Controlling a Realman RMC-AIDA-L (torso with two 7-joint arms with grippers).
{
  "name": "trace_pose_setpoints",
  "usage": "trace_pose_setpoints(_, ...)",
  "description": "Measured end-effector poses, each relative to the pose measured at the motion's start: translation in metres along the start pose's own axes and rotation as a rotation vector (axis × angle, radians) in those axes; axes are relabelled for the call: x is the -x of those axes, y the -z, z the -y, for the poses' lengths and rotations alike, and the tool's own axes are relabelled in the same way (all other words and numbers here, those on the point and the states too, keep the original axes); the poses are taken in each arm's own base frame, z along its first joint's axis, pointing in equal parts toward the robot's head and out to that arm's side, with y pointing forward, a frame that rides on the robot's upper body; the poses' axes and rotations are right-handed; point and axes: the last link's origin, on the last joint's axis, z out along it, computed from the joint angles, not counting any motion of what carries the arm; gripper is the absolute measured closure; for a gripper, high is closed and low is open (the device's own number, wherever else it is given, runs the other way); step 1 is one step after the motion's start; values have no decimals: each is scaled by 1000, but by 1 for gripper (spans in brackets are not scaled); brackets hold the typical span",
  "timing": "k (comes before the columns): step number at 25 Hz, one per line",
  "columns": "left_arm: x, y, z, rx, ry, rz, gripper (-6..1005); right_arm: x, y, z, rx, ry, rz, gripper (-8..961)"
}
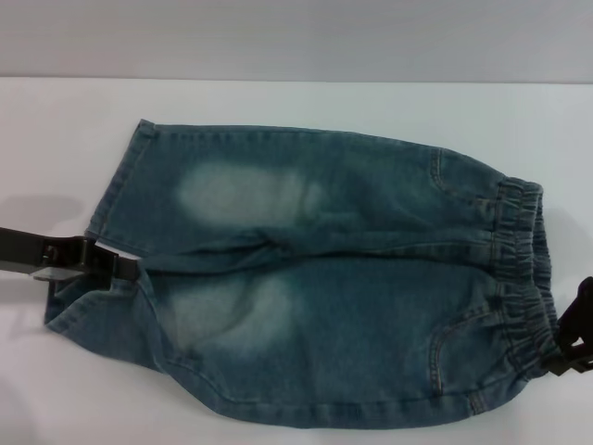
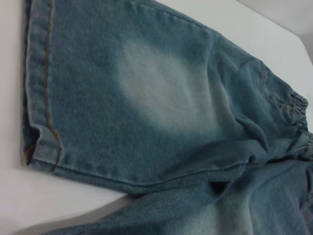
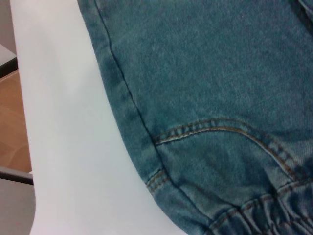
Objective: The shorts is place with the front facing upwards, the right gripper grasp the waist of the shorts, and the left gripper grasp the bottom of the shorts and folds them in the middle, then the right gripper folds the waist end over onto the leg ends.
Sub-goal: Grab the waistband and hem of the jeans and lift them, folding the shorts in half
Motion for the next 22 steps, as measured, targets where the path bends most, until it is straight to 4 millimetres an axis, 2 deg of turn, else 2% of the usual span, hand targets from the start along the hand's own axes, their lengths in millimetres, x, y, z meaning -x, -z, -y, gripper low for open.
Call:
trace_pose_setpoints(13,-9,21,6,1,33,-83,962,-20,9,-14,27,-27,3,951)
trace_pose_setpoints(22,-16,26,0,11,13,-73,960,-41,21,-32,62,-52,34,951)
